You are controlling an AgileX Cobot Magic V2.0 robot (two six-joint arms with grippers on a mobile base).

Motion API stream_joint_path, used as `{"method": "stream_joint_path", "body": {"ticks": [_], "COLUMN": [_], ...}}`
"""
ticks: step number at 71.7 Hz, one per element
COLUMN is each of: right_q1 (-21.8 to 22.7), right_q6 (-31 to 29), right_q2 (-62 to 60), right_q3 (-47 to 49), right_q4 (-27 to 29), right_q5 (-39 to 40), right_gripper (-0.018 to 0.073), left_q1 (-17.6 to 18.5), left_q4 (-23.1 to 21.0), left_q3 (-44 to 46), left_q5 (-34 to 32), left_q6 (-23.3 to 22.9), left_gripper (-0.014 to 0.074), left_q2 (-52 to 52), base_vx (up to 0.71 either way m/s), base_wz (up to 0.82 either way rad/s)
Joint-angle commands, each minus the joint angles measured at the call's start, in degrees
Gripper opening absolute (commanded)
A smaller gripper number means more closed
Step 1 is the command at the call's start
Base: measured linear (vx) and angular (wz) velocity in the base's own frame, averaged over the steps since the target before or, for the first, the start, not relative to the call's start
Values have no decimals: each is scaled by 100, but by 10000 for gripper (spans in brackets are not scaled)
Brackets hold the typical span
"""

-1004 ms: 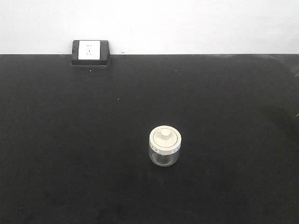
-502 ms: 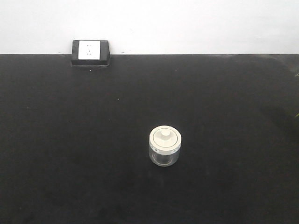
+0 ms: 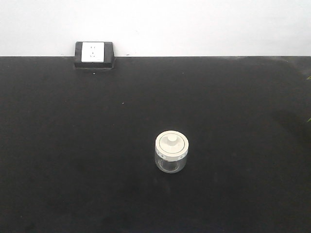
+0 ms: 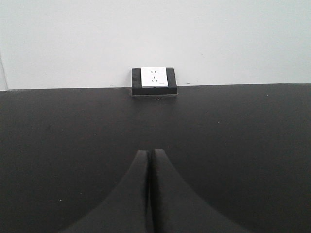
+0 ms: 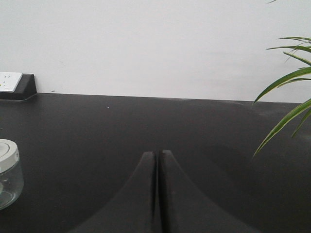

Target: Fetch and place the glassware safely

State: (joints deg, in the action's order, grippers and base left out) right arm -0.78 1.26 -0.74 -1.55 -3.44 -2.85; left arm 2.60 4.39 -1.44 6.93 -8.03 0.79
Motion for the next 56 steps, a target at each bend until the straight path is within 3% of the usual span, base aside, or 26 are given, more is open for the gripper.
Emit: {"method": "stream_joint_path", "body": {"ticks": [1, 56], "right_q1": [-14, -14], "right_q6": [-37, -37], "right_q2": [-53, -53], "right_q3": [-107, -107], "right_q4": [-25, -25], "right_q5": [448, 448], "right_gripper": [-8, -8], "left_q1": [22, 22], "left_q4": [0, 0], "left_q3": [-182, -182], "left_q5": [-427, -427], "left_q6": [-54, -54], "left_gripper": [-7, -7], "left_q2": [60, 60], "base_vx": [0, 0], "base_wz": [0, 0]}}
